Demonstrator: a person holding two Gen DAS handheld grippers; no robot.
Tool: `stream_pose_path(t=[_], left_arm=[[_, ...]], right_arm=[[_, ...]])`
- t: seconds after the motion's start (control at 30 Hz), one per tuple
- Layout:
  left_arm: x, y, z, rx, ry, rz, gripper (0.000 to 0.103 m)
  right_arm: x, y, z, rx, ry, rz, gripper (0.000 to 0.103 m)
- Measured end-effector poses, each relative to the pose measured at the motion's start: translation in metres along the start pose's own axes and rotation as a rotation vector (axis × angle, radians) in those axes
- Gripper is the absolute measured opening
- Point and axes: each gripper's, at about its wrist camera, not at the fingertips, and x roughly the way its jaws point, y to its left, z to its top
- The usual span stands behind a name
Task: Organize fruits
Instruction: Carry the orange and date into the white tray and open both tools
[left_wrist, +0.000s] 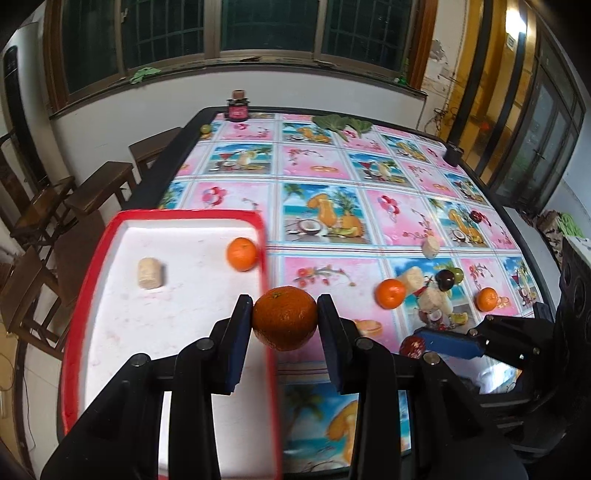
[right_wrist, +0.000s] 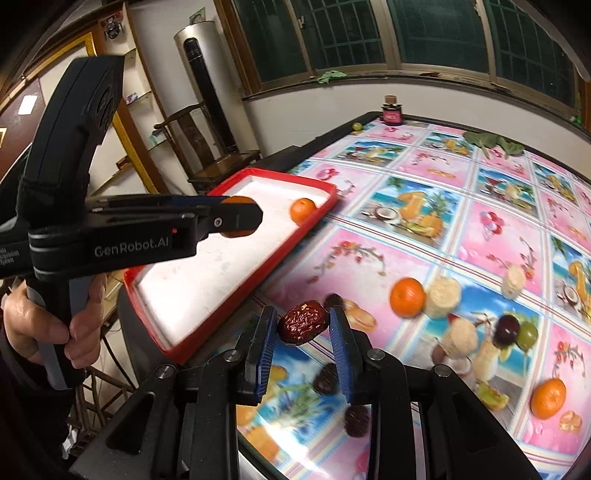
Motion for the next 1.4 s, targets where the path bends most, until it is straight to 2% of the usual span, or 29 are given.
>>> stream_pose_path(t=[0.3, 0.47, 0.73, 1.0, 1.4], left_arm=[[-0.012, 0.065, -0.014, -0.103, 0.0, 0.056, 0.033], [-0.01, 0.088, -0.018, -0.127, 0.006, 0.062, 0.033], [0.017, 0.11, -0.018, -0.143, 0.014, 0.116, 0.033], [0.047, 0.122, -0.021, -0.174, 0.038, 0.108, 0.034], [0.069, 0.13, -0.011, -0.19, 0.045, 0.111, 0.034]], right_arm=[[0.006, 0.009, 0.012, -0.007, 0.015, 0.055, 0.03], [0.016, 0.015, 0.03, -0.026, 0.033, 0.082, 0.03], [0.062, 0.035, 0.063, -0.083, 0.06, 0.137, 0.03], [0.117, 0.049, 0.081, -0.154, 0.096, 0.104, 0.03], [0.155, 0.048, 0.08, -0.167, 0.137, 0.062, 0.03]])
